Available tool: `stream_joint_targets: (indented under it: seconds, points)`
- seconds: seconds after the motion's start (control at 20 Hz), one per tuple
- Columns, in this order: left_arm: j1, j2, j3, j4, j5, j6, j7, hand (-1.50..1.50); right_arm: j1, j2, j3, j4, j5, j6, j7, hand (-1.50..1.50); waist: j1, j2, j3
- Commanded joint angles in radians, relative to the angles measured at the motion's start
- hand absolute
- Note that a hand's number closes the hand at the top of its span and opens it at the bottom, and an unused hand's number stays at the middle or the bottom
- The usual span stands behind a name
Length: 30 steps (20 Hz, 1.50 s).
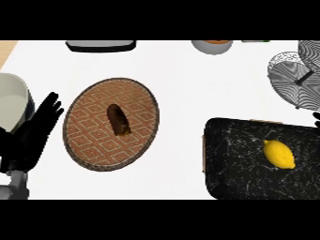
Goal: Pick the lemon from the tray and place it in the tiered basket
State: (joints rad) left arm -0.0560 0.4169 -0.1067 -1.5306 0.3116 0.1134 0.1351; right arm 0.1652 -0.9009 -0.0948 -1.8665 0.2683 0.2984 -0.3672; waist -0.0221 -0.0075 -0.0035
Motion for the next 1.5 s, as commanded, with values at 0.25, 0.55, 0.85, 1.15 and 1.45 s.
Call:
stream_joint_targets:
  seconds: [0.25,0.55,0.85,1.15,1.45]
  points:
    - [0.013,-0.027,0.000,-0.034,-0.023,-0.013,0.010,0.00,0.130,-0.044,0.057,-0.317,0.150,0.160,0.279,-1.50,0.012,0.005,0.003]
    - [0.025,-0.081,-0.029,-0.007,-0.093,-0.013,-0.006,0.00,0.068,0.129,0.176,-0.270,0.307,0.136,0.378,-1.50,0.022,0.007,0.003]
    - [-0.004,-0.038,0.070,-0.019,-0.039,-0.068,0.036,0.00,0.084,0.201,0.214,-0.040,0.493,0.012,0.268,-1.50,0.021,0.008,0.004]
    - [-0.007,-0.070,0.087,-0.032,-0.062,-0.082,0.076,0.00,-0.040,0.287,0.220,0.137,0.586,-0.034,0.221,-1.50,0.024,0.008,0.004]
    - [-0.005,-0.096,0.103,-0.069,-0.084,-0.091,0.107,0.00,-0.082,0.359,0.207,0.222,0.678,-0.129,0.176,-1.50,0.024,0.007,0.004]
